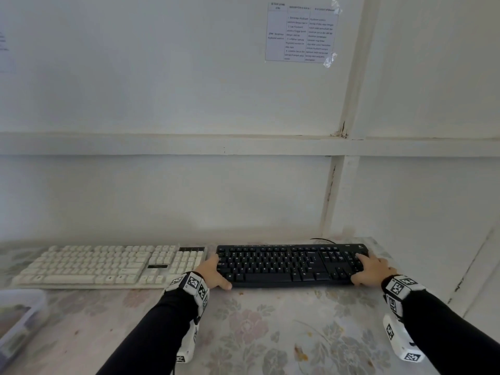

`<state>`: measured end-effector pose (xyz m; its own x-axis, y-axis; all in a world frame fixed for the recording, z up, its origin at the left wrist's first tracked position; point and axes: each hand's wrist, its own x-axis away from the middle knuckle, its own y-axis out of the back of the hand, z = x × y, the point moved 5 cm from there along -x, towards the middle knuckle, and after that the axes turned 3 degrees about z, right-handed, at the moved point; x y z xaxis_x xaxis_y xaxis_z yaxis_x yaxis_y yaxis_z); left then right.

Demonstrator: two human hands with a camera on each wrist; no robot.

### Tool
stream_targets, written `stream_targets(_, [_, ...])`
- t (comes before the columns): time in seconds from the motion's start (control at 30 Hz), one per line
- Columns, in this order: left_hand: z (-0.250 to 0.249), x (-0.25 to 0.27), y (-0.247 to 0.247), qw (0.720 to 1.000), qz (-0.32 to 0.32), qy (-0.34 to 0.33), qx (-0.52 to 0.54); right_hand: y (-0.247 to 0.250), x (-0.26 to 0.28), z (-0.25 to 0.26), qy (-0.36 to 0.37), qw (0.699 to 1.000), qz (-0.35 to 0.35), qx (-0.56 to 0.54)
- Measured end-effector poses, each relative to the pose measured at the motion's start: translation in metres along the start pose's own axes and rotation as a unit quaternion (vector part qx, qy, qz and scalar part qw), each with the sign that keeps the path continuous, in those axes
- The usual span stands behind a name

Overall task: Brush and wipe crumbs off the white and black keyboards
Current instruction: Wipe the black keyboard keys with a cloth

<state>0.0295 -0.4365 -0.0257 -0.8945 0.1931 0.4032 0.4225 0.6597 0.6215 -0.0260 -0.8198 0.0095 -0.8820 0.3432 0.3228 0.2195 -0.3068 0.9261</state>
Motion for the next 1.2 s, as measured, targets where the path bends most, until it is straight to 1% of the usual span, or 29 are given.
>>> stream_targets(0.17, [0.006,0.022,0.019,0.991,-0.073,-0.066,0.096,-0.009,0.027,0.055,0.018,0.993,-0.07,-0.088])
stream_targets(0.3, [0.022,0.052,0.037,0.979,-0.125,-0.085,0.14,-0.027,0.063,0.116,0.081,0.978,-0.075,-0.176])
stream_targets(0.47, [0.058,0.086,0.052,0.976,-0.14,-0.078,0.147,-0.062,0.117,0.194,0.122,0.96,-0.059,-0.246])
stream_targets(0.6, [0.082,0.11,0.058,0.978,-0.146,-0.087,0.119,-0.088,0.148,0.237,0.129,0.953,-0.053,-0.27])
stream_targets(0.83, [0.109,0.139,0.066,0.973,-0.163,-0.077,0.142,-0.114,0.19,0.283,0.157,0.946,-0.04,-0.282])
stream_targets(0.97, [0.117,0.153,0.07,0.972,-0.173,-0.068,0.144,-0.125,0.207,0.296,0.171,0.944,-0.034,-0.28])
stream_targets(1.1, [0.124,0.173,0.077,0.968,-0.177,-0.079,0.16,-0.135,0.222,0.306,0.182,0.935,-0.033,-0.303])
stream_targets(1.2, [0.136,0.188,0.086,0.968,-0.188,-0.08,0.146,-0.144,0.232,0.316,0.191,0.935,-0.026,-0.297])
